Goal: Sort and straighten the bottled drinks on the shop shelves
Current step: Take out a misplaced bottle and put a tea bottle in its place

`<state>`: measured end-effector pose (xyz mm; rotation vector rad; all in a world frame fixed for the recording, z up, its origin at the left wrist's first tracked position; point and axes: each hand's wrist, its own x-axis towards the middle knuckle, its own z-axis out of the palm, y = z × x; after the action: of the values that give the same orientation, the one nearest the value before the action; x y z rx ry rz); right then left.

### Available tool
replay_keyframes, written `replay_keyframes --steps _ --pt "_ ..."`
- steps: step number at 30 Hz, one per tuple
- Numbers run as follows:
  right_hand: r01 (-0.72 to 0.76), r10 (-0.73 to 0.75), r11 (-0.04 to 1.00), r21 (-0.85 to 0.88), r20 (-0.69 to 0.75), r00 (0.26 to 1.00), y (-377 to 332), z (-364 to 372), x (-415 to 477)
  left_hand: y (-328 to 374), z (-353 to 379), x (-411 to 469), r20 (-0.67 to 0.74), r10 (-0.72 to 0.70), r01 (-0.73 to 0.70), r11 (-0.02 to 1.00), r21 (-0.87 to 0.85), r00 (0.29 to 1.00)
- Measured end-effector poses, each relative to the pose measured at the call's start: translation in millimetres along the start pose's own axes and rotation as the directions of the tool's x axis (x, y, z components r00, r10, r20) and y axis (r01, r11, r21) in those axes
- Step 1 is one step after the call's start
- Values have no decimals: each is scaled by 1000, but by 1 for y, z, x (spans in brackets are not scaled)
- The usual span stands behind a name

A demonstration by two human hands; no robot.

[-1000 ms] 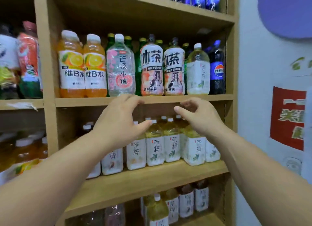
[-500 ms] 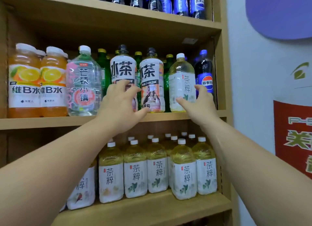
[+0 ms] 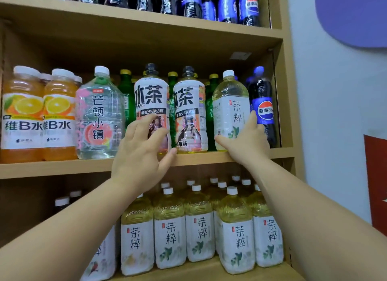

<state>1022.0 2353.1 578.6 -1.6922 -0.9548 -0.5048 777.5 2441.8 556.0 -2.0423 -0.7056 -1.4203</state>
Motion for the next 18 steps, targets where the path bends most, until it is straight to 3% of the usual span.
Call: replay_keyframes --steps 3,9,12,15,18 --pt "27 -27 999 23 -30 999 1 -5 -5 6 -2 6 -25 -184 179 976 -126 983" --pt "32 -30 998 56 -45 999 -1 -11 -11 8 -6 40 121 -475 488 816 -311 871" --pt "-11 19 973 229 -33 999 1 -13 -12 7 -6 55 198 -582 609 695 -382 789" --pt "-14 33 921 389 -43 999 2 -23 -17 7 -4 61 225 -637 660 608 -441 738" --pt "38 3 912 408 -99 995 3 -35 -34 9 -5 56 190 -633 619 572 -538 750"
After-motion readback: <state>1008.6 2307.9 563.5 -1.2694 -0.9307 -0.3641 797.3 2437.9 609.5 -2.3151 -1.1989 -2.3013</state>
